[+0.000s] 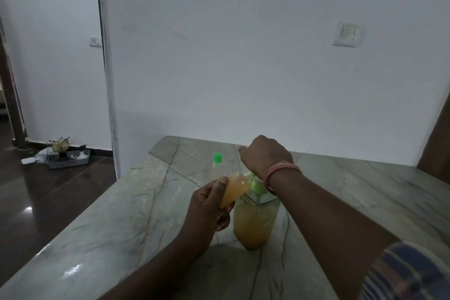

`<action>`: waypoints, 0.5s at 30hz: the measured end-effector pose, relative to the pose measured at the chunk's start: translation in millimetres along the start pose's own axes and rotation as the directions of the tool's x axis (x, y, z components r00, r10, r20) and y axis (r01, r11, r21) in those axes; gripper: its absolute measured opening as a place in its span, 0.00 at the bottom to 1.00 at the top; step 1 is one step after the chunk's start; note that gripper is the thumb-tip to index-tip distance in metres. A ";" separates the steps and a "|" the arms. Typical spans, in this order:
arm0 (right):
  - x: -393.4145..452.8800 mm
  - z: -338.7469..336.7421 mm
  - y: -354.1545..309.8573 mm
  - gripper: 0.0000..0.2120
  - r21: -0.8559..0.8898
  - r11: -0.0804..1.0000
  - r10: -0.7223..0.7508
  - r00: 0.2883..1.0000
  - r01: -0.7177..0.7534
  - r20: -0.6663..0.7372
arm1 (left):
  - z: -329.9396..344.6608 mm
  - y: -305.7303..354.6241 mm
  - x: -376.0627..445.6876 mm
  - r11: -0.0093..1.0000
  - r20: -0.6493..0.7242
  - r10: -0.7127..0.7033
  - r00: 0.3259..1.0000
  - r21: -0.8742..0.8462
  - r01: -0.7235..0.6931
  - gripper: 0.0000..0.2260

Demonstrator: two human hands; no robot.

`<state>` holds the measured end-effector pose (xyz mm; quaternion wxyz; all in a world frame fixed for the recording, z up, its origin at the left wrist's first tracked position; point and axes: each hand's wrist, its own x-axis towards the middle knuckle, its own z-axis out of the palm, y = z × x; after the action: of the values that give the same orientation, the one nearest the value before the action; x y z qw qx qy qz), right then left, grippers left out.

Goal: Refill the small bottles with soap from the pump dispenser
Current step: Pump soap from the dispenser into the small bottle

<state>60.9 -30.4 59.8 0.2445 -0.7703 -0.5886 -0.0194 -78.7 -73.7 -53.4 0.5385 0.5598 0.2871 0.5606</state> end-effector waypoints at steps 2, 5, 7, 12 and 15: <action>0.0 -1.1 1.7 0.16 0.053 0.998 0.036 0.998 -0.039 0.048 | 0.9 3.6 -2.5 1.000 0.009 -0.015 1.000 -0.014 0.015 0.21; 1.1 -3.8 2.3 0.14 0.127 0.990 0.051 0.993 -0.065 0.108 | 2.2 8.6 -4.1 0.999 0.020 -0.018 1.000 -0.030 0.019 0.22; 3.0 -3.9 2.4 0.13 0.125 0.991 0.042 0.992 -0.057 0.116 | 3.0 8.2 -3.1 1.000 0.023 -0.010 1.000 -0.027 0.011 0.22; 3.6 1.4 4.8 0.16 0.039 0.999 0.023 1.000 -0.023 0.004 | 2.9 2.1 1.6 1.000 -0.002 0.015 1.000 0.011 -0.015 0.21; 2.7 2.4 1.8 0.12 -0.028 1.000 0.004 1.000 -0.004 0.010 | 1.2 -0.1 0.6 1.000 -0.008 0.011 1.000 0.011 -0.011 0.21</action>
<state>62.7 -27.3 58.0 0.2308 -0.7749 -0.5880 -0.0231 -77.5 -73.5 -53.1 0.5312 0.5622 0.2892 0.5641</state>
